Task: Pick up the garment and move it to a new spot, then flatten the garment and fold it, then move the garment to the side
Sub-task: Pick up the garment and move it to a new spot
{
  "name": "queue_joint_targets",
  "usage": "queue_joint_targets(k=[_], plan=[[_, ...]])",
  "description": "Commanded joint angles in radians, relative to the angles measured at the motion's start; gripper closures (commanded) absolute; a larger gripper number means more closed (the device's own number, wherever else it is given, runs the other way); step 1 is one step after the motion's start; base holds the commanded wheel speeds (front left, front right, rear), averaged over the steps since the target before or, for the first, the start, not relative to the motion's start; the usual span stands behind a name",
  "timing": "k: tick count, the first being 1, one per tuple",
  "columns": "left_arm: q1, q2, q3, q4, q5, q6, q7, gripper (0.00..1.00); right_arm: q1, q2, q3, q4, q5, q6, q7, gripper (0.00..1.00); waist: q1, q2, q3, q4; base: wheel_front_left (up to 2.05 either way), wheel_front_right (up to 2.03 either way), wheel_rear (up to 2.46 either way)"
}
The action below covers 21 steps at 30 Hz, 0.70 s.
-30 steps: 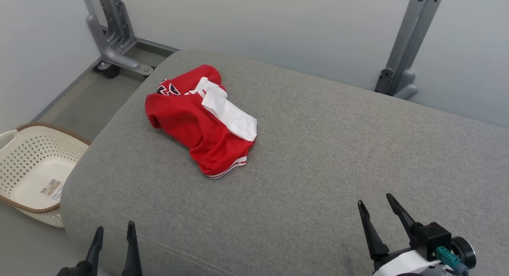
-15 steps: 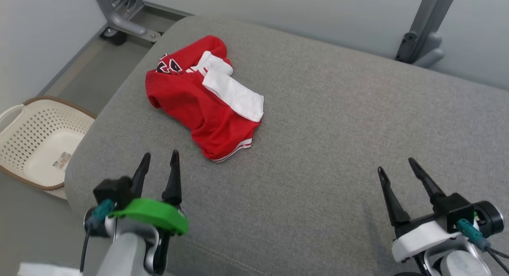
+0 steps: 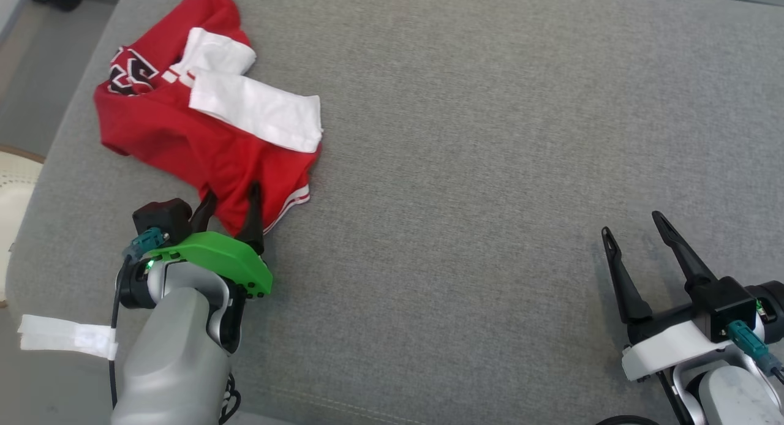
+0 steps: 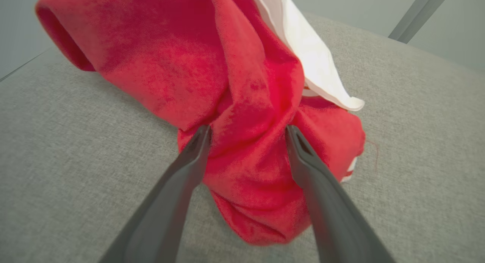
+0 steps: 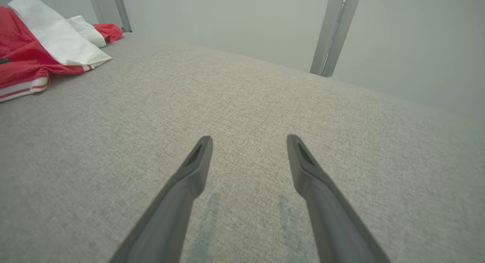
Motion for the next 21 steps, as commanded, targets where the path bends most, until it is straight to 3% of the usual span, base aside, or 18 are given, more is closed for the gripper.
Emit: queue_joint_targets(k=[1,2,3,4,11,21], plan=[[-0.02,0.015,0.011,0.013,-0.005,-0.005,-0.003,0.0,0.011,-0.001,-0.003,-0.008,-0.004,-0.001,-0.003,0.0,-0.0002,0.0,0.053,-0.067,0.0,0.0,0.0],[-0.023,0.018,0.016,0.026,-0.005,-0.008,-0.003,0.23,0.012,0.0,-0.004,-0.01,-0.002,-0.001,-0.003,0.0,-0.0002,0.0,0.05,-0.069,0.0,0.0,0.0],[-0.024,0.019,0.018,0.038,-0.003,-0.008,-0.003,0.67,0.013,0.002,-0.004,-0.012,0.0,-0.001,-0.003,0.0,-0.0002,0.0,0.046,-0.071,0.0,0.0,0.0],[-0.023,0.02,0.021,0.047,-0.004,-0.009,-0.003,1.0,0.017,0.004,-0.004,-0.012,0.002,-0.001,-0.003,0.0,-0.0002,0.0,0.041,-0.072,0.0,0.0,0.0],[0.003,0.014,-0.008,-0.019,-0.021,-0.017,-0.002,1.0,0.019,0.035,0.001,-0.006,0.021,-0.001,-0.003,0.0,-0.0002,0.0,-0.014,-0.083,0.0,0.0,0.0],[-0.019,0.02,-0.24,-0.323,-0.106,-0.017,0.014,1.0,0.028,0.115,0.02,0.029,0.056,-0.001,-0.003,0.0,-0.0002,0.0,-0.138,-0.169,0.0,0.0,0.0]])
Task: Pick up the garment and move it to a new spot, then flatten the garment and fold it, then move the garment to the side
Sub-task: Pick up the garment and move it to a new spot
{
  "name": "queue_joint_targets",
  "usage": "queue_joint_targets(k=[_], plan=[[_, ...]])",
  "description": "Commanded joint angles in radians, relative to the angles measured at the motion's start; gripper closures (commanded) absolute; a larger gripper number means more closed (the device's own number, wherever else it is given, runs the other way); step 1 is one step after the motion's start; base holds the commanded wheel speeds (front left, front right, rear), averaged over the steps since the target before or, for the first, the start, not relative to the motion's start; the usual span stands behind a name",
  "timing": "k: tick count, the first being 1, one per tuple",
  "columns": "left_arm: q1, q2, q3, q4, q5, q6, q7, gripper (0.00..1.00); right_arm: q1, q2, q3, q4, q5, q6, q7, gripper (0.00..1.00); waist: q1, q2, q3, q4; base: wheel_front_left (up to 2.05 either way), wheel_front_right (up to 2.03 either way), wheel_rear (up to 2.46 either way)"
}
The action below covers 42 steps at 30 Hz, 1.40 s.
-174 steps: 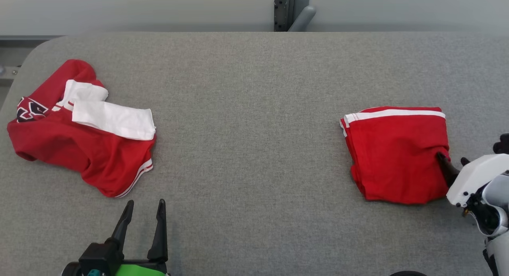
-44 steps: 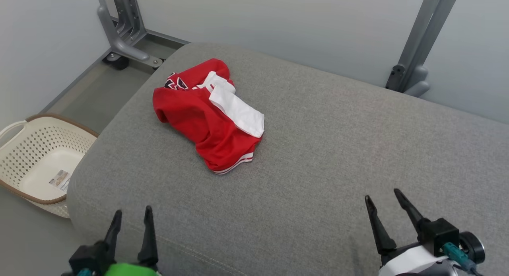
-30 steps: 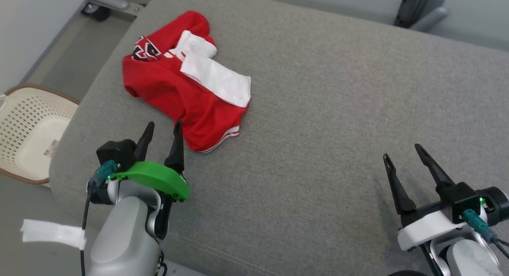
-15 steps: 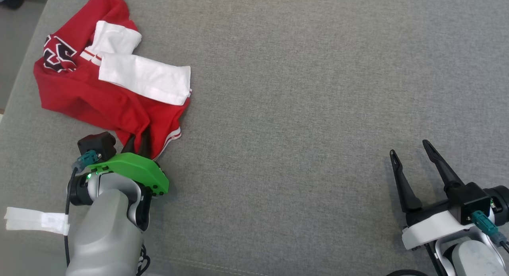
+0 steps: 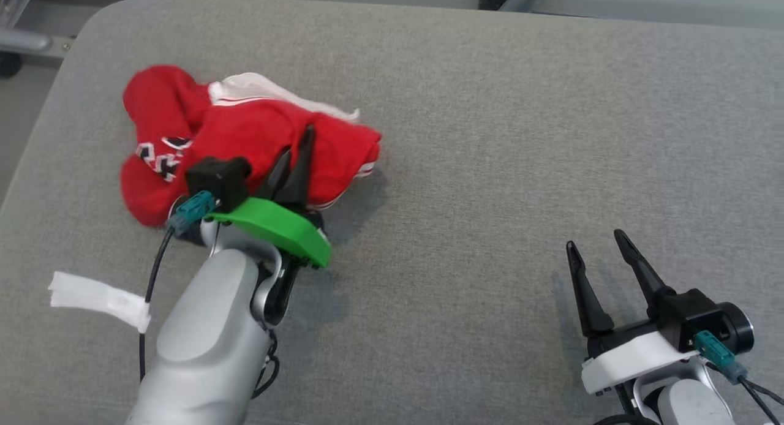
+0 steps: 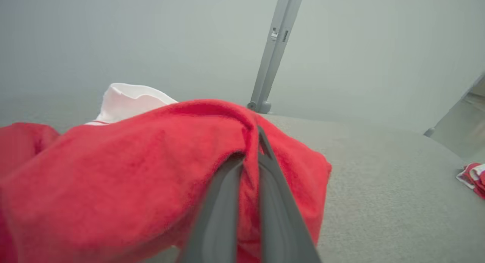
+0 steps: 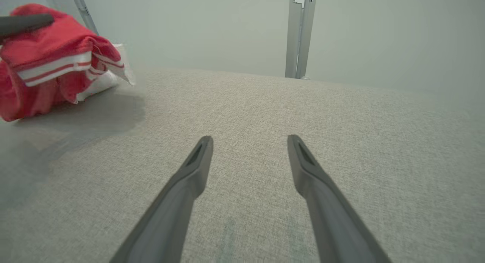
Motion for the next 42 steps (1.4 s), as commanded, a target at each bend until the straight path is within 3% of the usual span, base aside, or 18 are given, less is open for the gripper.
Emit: queue_joint_targets(k=[1,5,15,21,27,33,41,42], plan=[[-0.023,0.007,-0.023,-0.056,-0.015,-0.002,0.015,1.0,0.017,0.008,0.001,0.007,0.011,-0.001,-0.003,0.0,0.0,0.0,-0.06,-0.065,0.0,0.0,0.0],[-0.032,0.015,-0.042,-0.191,-0.037,0.001,0.051,1.0,0.025,0.024,-0.006,0.01,0.017,-0.001,-0.003,0.0,0.0,0.0,-0.077,-0.102,0.0,0.0,0.0],[0.04,-0.019,-0.128,-0.687,-0.15,0.084,0.231,1.0,0.036,0.048,-0.018,0.009,0.024,-0.001,-0.003,0.0,0.0,0.0,-0.074,-0.213,0.0,0.0,0.0],[0.06,-0.023,-0.197,-0.831,-0.188,0.131,0.282,1.0,0.019,0.051,-0.025,0.009,0.028,-0.001,-0.003,0.0,0.0,0.0,-0.059,-0.266,0.0,0.0,0.0],[0.084,-0.025,-0.235,-0.735,-0.258,0.154,0.29,1.0,0.005,0.052,-0.017,0.014,0.055,-0.001,-0.003,0.0,0.0,0.0,-0.039,-0.305,0.0,0.0,0.0],[0.096,-0.011,-0.216,-0.472,-0.304,0.147,0.288,1.0,-0.006,0.052,-0.012,0.017,0.074,-0.001,-0.003,0.0,0.0,0.0,-0.016,-0.335,0.0,0.0,0.0],[0.048,0.017,-0.119,-0.137,-0.367,0.131,0.244,1.0,-0.009,0.052,-0.014,0.018,0.084,-0.001,-0.003,0.0,0.0,0.0,0.001,-0.356,0.0,0.0,0.0],[0.045,0.017,-0.11,-0.104,-0.375,0.128,0.247,0.89,-0.008,0.052,-0.016,0.019,0.084,-0.001,-0.003,0.0,0.0,0.0,0.001,-0.356,0.0,0.0,0.0]])
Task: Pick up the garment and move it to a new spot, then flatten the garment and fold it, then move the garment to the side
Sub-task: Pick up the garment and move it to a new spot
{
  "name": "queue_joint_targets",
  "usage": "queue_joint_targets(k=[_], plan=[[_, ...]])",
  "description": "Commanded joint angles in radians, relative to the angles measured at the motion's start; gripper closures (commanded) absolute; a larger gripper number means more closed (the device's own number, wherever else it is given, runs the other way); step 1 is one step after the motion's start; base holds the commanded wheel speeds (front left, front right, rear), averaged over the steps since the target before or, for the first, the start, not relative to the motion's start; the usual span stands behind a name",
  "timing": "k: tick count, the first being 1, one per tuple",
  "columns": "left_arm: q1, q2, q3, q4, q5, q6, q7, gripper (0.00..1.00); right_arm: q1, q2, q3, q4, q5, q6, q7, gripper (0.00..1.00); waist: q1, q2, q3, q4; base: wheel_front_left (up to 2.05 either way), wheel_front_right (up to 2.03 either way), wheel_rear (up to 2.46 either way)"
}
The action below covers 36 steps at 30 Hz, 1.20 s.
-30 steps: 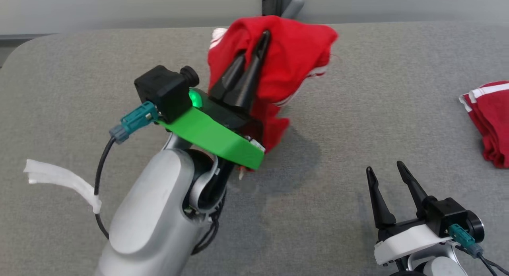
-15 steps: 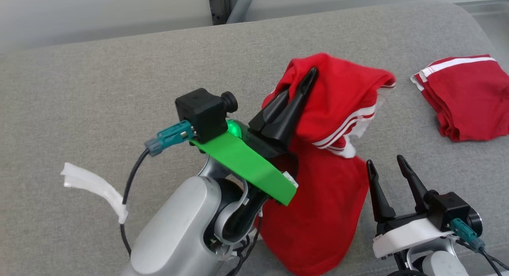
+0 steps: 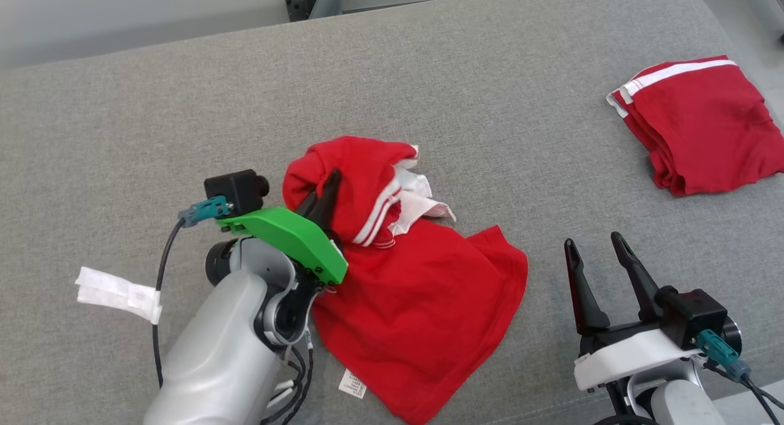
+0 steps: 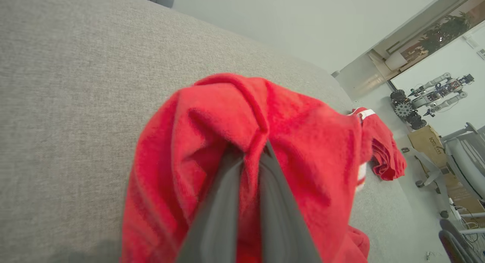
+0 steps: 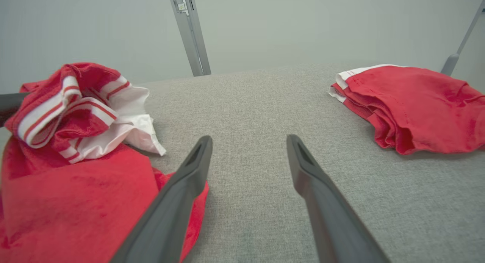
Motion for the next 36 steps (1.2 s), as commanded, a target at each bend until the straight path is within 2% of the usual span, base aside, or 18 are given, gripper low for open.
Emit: queue_joint_targets(k=[1,2,3,8,13,16,20,23,25,28,29,31,36], plan=[[-0.018,0.007,0.016,0.049,-0.019,-0.011,-0.005,0.7,-0.003,-0.001,-0.005,0.002,0.004,-0.001,-0.003,0.0,0.0,-0.0001,0.002,-0.001,0.0,0.0,0.0],[-0.026,0.007,0.021,0.07,-0.025,-0.016,-0.01,0.51,0.0,-0.001,-0.007,0.003,0.003,-0.001,-0.003,0.0,0.0,-0.0001,0.002,0.0,0.0,0.0,0.0],[-0.034,0.005,0.024,0.088,-0.028,-0.019,-0.018,0.0,0.002,-0.001,-0.009,0.005,0.002,-0.001,-0.003,0.0,0.0,-0.0001,0.001,0.002,0.0,0.0,0.0],[-0.043,0.003,0.018,0.117,-0.009,-0.036,-0.059,0.0,0.019,-0.001,-0.018,0.012,-0.007,-0.001,-0.003,0.0,0.0,-0.0001,-0.021,0.016,0.0,0.0,0.0],[0.033,0.049,0.002,0.048,0.046,-0.036,-0.149,0.0,0.036,-0.001,-0.028,0.005,-0.022,-0.001,-0.003,0.0,0.0,-0.0001,-0.075,0.026,0.0,0.0,0.0],[0.119,0.096,0.008,-0.046,0.078,-0.007,-0.198,0.0,0.057,-0.001,-0.05,-0.007,-0.031,-0.001,-0.003,0.0,0.0,-0.0001,-0.112,0.039,0.0,0.0,0.0],[0.262,0.172,0.029,-0.203,0.15,0.064,-0.245,0.0,0.092,-0.001,-0.099,-0.032,-0.045,-0.001,-0.003,0.0,0.0,-0.0001,-0.147,0.072,0.0,0.0,0.0],[0.379,0.206,0.076,-0.291,0.206,0.12,-0.26,0.0,0.123,-0.001,-0.138,-0.052,-0.06,-0.001,-0.003,0.0,0.0,-0.0001,-0.17,0.106,0.0,0.0,0.0],[0.452,0.199,0.124,-0.343,0.234,0.138,-0.261,0.0,0.147,-0.001,-0.16,-0.06,-0.078,-0.001,-0.003,0.0,0.0,-0.0001,-0.185,0.127,0.0,0.0,0.0],[0.566,0.188,0.206,-0.384,0.281,0.095,-0.26,0.0,0.181,-0.002,-0.193,-0.062,-0.092,-0.001,-0.003,0.0,0.0,-0.0001,-0.215,0.16,0.0,0.0,0.0],[0.628,0.175,0.269,-0.393,0.311,0.058,-0.26,0.0,0.199,-0.004,-0.208,-0.06,-0.099,-0.001,-0.003,0.0,0.0,-0.0001,-0.229,0.178,0.0,0.0,0.0],[0.668,0.185,0.31,-0.396,0.393,0.015,-0.26,0.0,0.205,-0.011,-0.221,-0.058,-0.102,-0.001,-0.003,0.0,0.0,-0.0001,-0.234,0.193,0.0,0.0,0.0],[0.738,0.137,0.419,-0.402,0.52,-0.06,-0.26,0.0,0.214,-0.013,-0.233,-0.043,-0.109,-0.001,-0.003,0.0,0.0,-0.0001,-0.241,0.214,0.0,0.0,0.0]])
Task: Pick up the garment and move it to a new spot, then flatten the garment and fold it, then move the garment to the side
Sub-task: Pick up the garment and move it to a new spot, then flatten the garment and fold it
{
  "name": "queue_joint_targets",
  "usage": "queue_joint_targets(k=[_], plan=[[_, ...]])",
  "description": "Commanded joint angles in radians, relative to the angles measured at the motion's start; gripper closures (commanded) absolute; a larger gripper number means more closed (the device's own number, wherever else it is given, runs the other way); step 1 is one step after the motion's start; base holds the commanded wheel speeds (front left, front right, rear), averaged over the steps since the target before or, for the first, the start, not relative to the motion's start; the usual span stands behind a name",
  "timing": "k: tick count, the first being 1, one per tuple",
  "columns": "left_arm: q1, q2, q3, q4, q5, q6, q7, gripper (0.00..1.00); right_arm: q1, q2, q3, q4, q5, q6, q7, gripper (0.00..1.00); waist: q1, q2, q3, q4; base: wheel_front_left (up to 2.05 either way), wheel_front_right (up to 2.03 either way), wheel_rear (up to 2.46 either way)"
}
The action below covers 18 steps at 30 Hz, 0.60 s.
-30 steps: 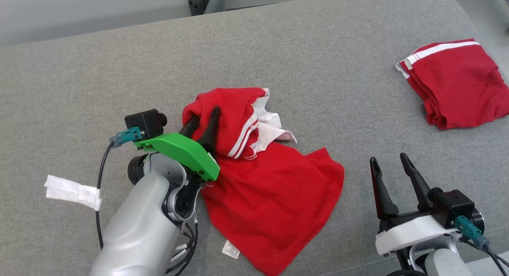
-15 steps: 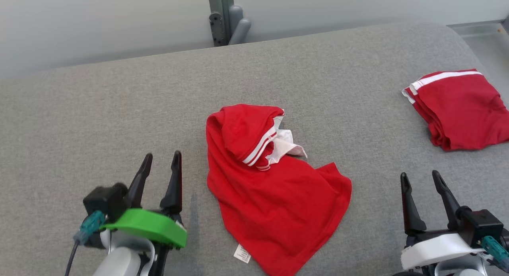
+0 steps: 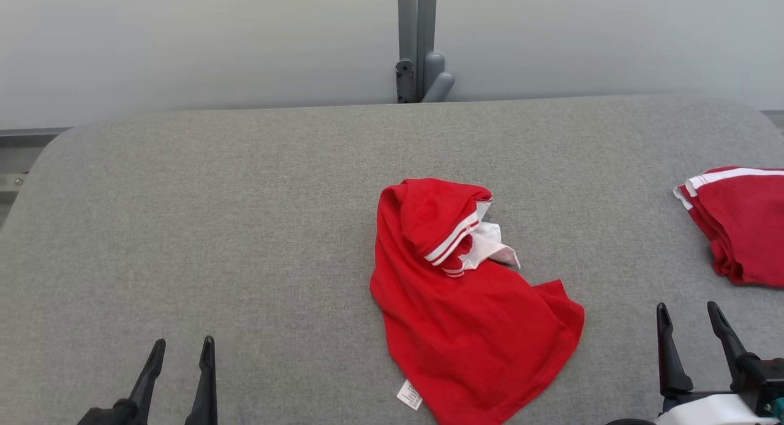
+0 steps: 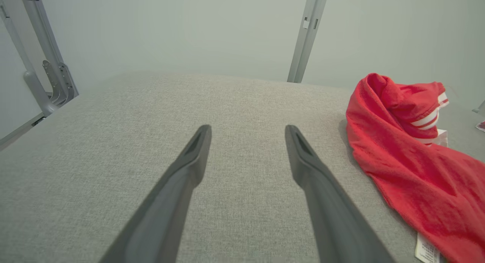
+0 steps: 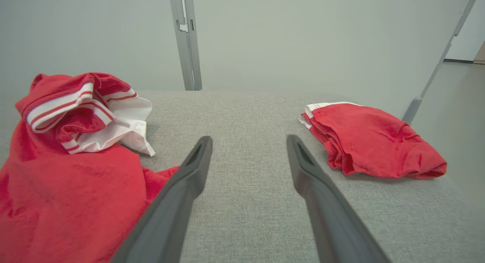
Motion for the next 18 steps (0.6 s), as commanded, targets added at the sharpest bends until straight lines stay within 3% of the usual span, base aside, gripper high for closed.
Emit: queue_joint_targets(k=[1,7,18], plan=[[0.021,-0.017,0.02,0.002,0.022,-0.019,0.0,0.0,0.01,-0.003,-0.003,0.003,-0.004,-0.001,-0.003,0.0,0.0,0.0,-0.017,0.019,0.0,0.0,0.0],[0.048,-0.07,0.076,0.021,0.079,-0.073,0.0,0.0,0.008,-0.006,0.013,0.018,-0.005,-0.001,-0.003,0.0,0.0,0.0,-0.023,0.02,0.0,0.0,0.0],[0.029,-0.092,0.075,0.007,0.093,-0.083,-0.001,0.0,-0.008,-0.01,0.037,0.027,0.001,-0.001,-0.003,0.0,0.0,0.0,-0.018,0.004,0.0,0.0,0.0]])
